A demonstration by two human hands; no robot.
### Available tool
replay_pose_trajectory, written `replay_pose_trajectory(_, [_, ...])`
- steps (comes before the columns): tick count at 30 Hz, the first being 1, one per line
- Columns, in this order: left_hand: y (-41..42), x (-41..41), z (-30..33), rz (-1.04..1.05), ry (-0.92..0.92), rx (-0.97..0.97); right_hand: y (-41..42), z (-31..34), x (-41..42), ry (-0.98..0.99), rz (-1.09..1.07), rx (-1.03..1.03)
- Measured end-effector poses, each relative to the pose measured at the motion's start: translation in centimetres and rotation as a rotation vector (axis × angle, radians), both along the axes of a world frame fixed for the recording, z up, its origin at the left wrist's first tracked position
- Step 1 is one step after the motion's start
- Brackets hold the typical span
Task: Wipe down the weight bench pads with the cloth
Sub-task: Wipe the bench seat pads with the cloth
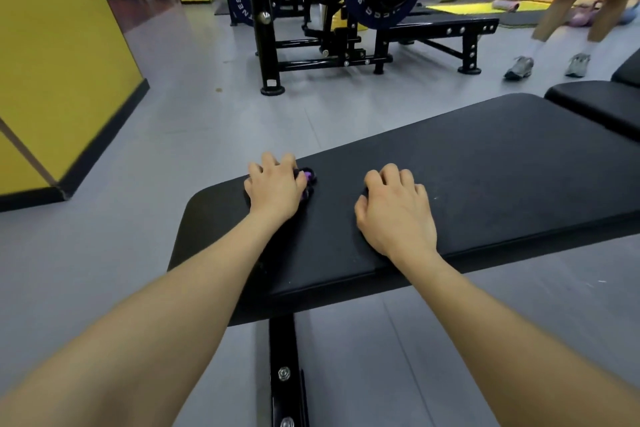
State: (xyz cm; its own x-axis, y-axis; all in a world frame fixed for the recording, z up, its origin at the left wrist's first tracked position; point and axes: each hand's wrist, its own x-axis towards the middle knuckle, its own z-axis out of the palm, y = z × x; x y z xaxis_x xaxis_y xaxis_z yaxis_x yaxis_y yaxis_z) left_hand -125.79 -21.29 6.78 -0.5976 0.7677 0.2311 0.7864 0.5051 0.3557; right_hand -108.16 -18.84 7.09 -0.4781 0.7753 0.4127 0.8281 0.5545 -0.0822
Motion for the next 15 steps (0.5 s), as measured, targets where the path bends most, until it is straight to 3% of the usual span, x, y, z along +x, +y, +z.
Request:
replay_pose_trajectory(8, [-5.3, 4.5, 0.7, -0.086, 0.012, -0.092, -1.2, 0.4, 0.7, 0.034, 0.074, -0.067])
replay_pose_trajectory(15, [-8.0, 6.5, 1.9, -0.113, -0.149, -0.174, -4.3, 0.8, 1.6, 0.062, 0.152, -0.242])
